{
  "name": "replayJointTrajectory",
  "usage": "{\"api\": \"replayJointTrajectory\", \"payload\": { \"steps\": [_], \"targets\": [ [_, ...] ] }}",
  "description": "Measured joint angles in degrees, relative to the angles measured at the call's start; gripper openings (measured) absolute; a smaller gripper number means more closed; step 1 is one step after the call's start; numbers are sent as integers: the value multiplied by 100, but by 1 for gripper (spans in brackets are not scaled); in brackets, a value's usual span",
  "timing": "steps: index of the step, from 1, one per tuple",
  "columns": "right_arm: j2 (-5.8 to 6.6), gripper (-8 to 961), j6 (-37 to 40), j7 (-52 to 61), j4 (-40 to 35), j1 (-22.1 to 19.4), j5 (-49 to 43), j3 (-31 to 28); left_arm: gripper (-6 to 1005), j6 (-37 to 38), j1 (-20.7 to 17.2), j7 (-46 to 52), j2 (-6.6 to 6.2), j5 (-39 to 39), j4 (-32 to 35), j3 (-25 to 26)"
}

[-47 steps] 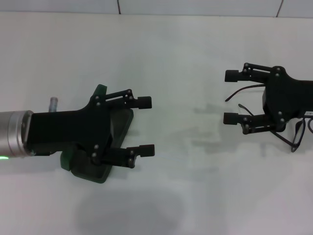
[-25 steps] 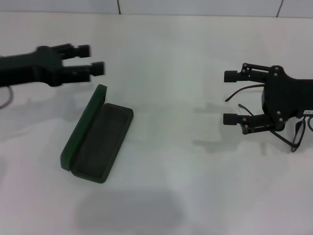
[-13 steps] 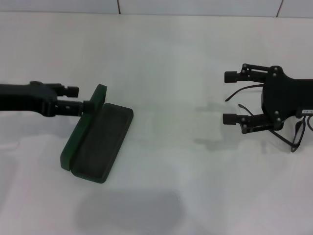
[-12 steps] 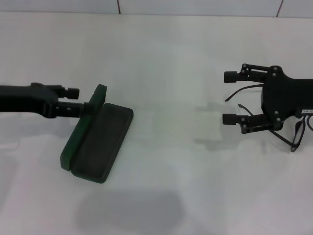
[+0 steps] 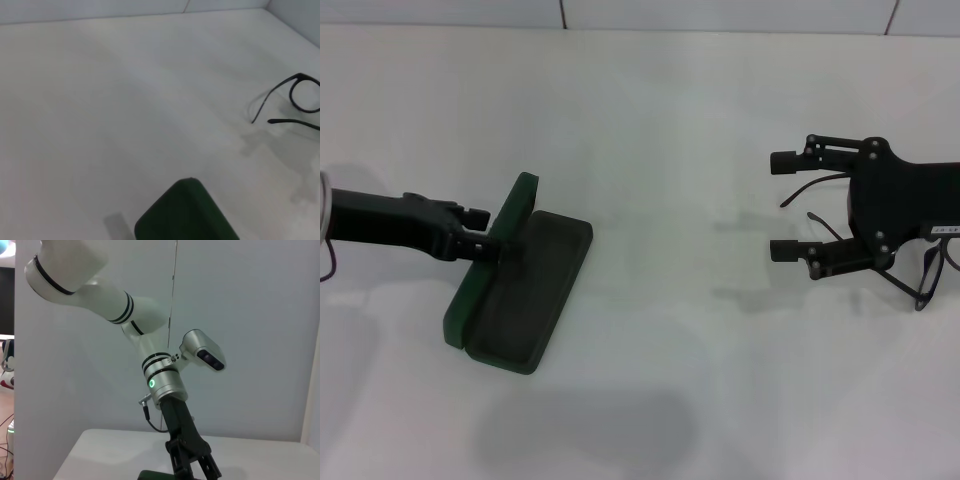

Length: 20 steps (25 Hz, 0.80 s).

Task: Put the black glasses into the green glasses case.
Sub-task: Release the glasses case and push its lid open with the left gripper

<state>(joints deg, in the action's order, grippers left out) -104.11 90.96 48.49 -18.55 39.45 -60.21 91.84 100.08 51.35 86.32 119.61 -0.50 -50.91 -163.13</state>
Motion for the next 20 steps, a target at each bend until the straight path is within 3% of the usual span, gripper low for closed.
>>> {"api": "replayJointTrajectory", "payload": {
  "steps": [7,13,18,20],
  "targets": [
    [-21,825,-36,-12,0,-30,2,-8,818,-24,52,71,-26,-127,43,0],
    [-51,821,-46,-14,-32,-7,1,-9,703,-10,117,75,-39,-192,24,0],
    [-68,816,-57,-15,-75,-52,0,-9,607,-6,131,77,-128,-109,-3,0],
    [-73,815,-57,-16,-79,-80,4,-9,451,-11,165,78,-157,-105,-4,0]
  ]
}}
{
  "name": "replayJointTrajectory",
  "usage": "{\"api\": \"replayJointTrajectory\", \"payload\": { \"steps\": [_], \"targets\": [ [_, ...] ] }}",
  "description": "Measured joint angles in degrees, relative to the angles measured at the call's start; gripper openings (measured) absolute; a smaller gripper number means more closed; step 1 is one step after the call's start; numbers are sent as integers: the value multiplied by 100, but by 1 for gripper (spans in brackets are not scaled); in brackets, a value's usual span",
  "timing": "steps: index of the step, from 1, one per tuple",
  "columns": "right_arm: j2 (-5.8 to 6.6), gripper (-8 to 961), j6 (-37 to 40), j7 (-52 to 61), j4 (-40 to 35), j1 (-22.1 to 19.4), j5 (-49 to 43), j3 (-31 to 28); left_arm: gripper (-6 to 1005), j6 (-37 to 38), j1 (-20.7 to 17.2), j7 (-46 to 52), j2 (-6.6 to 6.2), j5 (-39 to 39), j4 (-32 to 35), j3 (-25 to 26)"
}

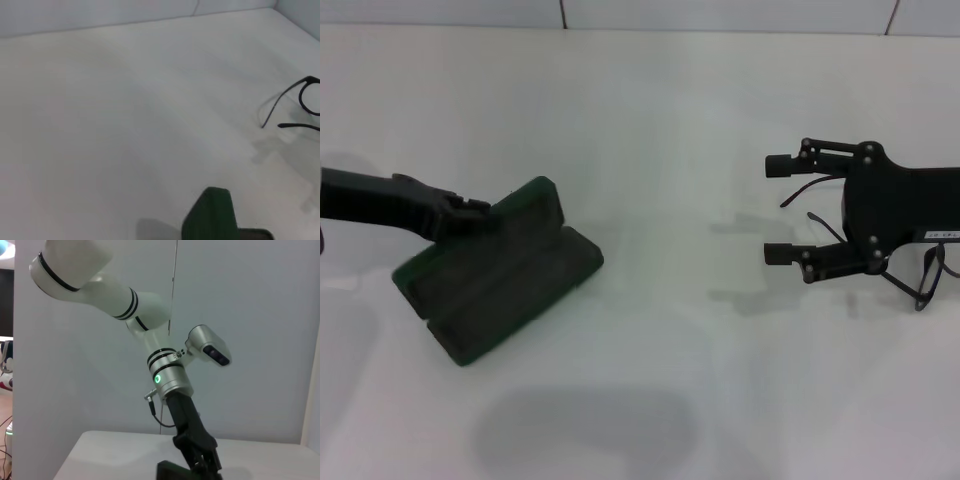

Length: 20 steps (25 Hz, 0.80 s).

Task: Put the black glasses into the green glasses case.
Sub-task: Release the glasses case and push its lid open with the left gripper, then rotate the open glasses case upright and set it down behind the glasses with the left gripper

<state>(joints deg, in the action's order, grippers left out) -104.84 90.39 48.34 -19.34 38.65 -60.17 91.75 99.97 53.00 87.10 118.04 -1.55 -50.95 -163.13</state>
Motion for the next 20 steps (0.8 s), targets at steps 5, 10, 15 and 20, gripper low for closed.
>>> {"api": "replayJointTrajectory", "payload": {
  "steps": [5,10,15,20],
  "targets": [
    [-4,811,4,-2,-2,-45,-9,0,251,-10,174,-20,-20,-44,-2,0],
    [-68,806,57,-129,-5,-131,-41,24,220,-85,515,-665,-79,378,72,0],
    [-178,802,63,-261,-46,-239,-326,23,220,-555,1128,-2343,-95,585,568,-3],
    [-269,798,66,-282,-70,-372,-400,23,219,-1257,1908,-2998,26,-613,1301,-2]
  ]
}}
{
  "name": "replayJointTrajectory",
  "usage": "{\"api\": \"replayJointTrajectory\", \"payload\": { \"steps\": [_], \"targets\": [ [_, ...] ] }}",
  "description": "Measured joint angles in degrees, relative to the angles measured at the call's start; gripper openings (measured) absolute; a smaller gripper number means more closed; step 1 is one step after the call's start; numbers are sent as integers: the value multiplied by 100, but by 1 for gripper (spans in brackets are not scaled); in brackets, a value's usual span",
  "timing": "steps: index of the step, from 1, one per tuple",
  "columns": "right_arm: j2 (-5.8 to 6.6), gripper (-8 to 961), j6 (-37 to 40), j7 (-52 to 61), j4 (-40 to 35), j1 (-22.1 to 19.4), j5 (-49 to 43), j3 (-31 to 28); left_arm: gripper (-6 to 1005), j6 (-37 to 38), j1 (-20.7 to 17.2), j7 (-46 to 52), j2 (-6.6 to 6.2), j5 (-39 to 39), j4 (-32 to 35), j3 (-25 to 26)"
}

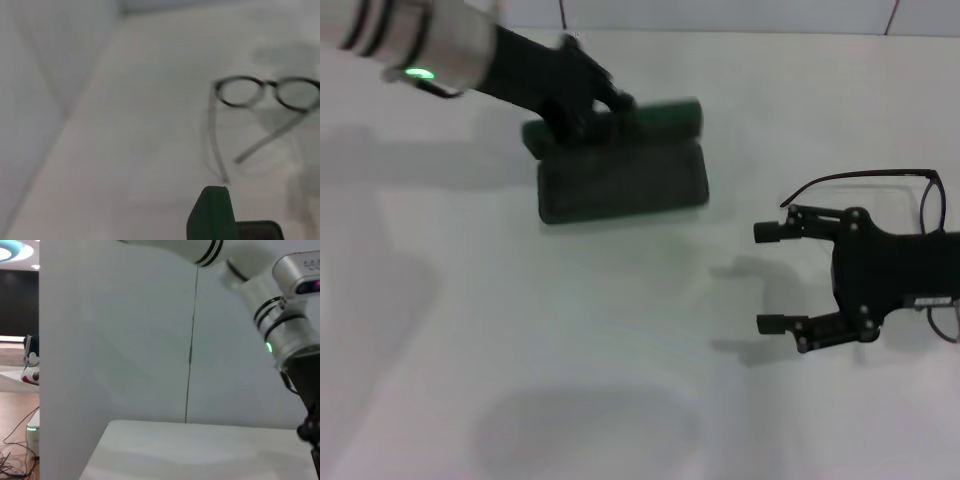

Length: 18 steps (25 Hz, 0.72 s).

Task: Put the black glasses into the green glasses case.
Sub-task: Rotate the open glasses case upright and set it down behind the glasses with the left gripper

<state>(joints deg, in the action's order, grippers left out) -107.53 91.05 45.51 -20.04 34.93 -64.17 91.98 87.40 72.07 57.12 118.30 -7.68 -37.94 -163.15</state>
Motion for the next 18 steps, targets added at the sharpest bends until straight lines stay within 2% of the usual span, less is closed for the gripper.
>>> {"api": "replayJointTrajectory", "payload": {
  "steps": [2,4,8,9,12,13,18],
  "targets": [
    [-3,797,0,-6,-7,-108,-4,-8,219,-173,264,-139,121,-413,181,2],
    [13,795,-3,-46,-9,-214,-4,-16,218,-320,450,-206,154,-540,507,3],
    [36,792,-41,-103,-10,-323,0,-27,216,-516,533,-212,128,-555,922,2],
    [38,791,-42,-104,-10,-333,0,-28,214,-831,597,-178,141,-633,1125,2],
    [39,788,-43,-104,-10,-346,0,-29,207,-1051,637,-71,152,-786,1294,2],
    [39,788,-43,-105,-10,-351,1,-30,205,-1305,664,131,152,-1053,1521,4],
    [49,783,-44,-85,0,-401,5,-65,223,-1531,638,172,166,-1131,1601,10]
  ]
}}
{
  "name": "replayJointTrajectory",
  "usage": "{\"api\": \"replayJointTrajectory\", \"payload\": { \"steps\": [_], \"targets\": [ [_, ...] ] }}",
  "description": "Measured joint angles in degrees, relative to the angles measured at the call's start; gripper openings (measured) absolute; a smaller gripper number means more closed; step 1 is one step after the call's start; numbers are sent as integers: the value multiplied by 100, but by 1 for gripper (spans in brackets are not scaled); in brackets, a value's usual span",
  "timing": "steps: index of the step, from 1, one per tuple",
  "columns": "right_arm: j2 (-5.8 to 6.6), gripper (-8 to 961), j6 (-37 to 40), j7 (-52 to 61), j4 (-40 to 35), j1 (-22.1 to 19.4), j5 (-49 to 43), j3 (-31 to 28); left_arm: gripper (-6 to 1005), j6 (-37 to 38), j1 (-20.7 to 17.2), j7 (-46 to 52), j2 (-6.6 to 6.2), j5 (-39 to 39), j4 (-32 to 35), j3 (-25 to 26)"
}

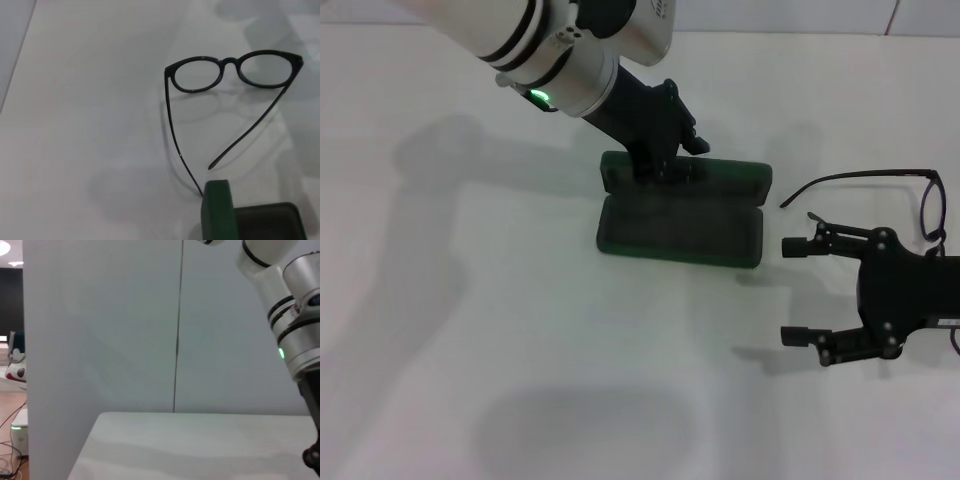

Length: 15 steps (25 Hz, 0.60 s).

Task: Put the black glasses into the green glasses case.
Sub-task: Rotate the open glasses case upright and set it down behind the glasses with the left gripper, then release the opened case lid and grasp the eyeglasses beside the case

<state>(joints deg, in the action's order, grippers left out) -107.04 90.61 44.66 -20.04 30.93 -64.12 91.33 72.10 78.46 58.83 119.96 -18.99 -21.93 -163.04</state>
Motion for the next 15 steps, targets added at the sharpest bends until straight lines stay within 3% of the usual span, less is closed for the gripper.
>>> {"api": "replayJointTrajectory", "payload": {
  "steps": [10,14,15],
  "targets": [
    [20,775,9,39,4,-17,9,-148,331,121,-37,761,-31,272,-110,1],
    [38,772,102,56,-16,-17,12,-664,372,855,-331,492,-54,1159,-374,0],
    [38,771,117,84,-44,-17,8,-850,421,1209,-468,356,-63,1552,-489,0]
  ]
}}
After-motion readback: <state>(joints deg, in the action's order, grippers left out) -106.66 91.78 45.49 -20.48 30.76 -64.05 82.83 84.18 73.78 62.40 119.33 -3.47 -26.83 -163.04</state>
